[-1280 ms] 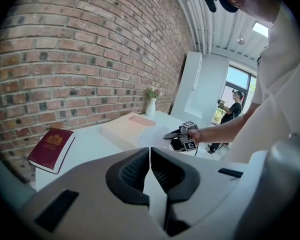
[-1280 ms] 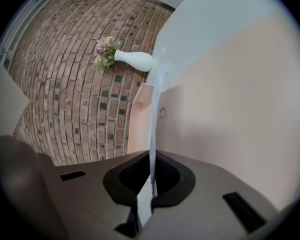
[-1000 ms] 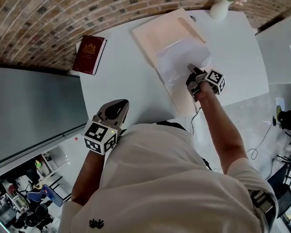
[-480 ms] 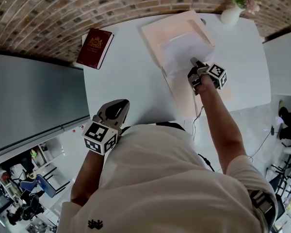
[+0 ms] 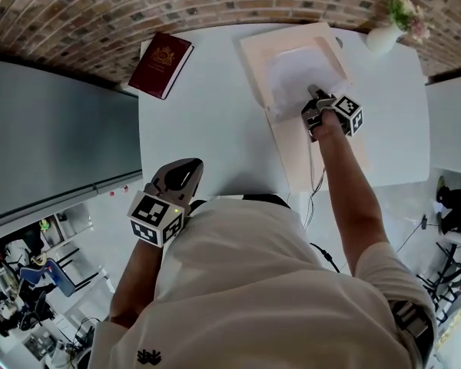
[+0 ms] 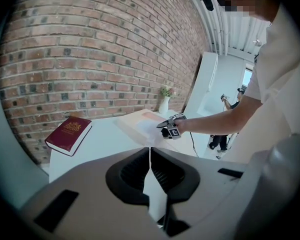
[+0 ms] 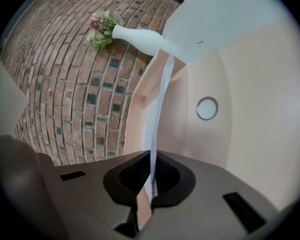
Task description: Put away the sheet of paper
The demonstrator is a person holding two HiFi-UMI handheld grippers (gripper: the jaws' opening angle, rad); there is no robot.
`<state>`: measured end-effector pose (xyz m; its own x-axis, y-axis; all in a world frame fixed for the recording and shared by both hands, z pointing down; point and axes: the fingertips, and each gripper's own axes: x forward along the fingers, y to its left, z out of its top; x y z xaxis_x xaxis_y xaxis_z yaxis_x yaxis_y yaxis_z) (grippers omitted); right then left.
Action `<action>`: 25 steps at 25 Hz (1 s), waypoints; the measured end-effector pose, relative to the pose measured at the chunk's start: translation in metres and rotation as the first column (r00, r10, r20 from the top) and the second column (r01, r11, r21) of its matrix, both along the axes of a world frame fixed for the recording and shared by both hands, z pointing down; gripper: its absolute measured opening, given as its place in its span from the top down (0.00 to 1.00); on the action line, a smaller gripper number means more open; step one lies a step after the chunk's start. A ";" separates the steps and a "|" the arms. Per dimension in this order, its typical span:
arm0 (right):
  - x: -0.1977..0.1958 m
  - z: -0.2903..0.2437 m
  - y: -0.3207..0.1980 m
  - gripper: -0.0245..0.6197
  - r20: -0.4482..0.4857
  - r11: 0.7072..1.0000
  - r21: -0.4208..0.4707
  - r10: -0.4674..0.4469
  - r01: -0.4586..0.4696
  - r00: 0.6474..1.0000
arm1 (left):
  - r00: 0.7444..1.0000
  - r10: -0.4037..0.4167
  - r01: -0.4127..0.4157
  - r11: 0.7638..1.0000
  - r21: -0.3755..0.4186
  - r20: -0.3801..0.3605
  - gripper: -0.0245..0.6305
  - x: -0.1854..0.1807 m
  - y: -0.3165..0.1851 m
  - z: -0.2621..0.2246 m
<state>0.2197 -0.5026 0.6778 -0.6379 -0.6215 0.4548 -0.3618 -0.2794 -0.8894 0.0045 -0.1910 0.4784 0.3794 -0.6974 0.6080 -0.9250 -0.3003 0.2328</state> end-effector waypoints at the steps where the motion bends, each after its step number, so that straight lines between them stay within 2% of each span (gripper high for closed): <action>1: -0.003 0.000 -0.002 0.92 -0.002 1.000 0.000 -0.004 0.004 1.000 | 1.000 -0.009 0.009 1.000 -0.001 -0.001 0.92 -0.002 0.002 0.000; 16: -0.032 0.000 -0.025 0.91 -0.076 0.997 0.004 -0.077 0.077 0.994 | 0.995 -0.103 0.103 0.995 0.004 -0.013 0.92 -0.027 0.031 -0.001; 20: -0.042 0.003 -0.023 0.79 -0.100 0.991 -0.004 -0.133 0.133 0.986 | 0.992 -0.126 0.126 0.992 0.008 -0.014 0.92 -0.035 0.040 -0.002; 25: -0.050 0.004 -0.017 0.73 -0.180 0.964 -0.017 -0.264 0.265 0.948 | 0.991 -0.132 0.133 0.991 0.014 -0.025 0.92 -0.040 0.047 -0.002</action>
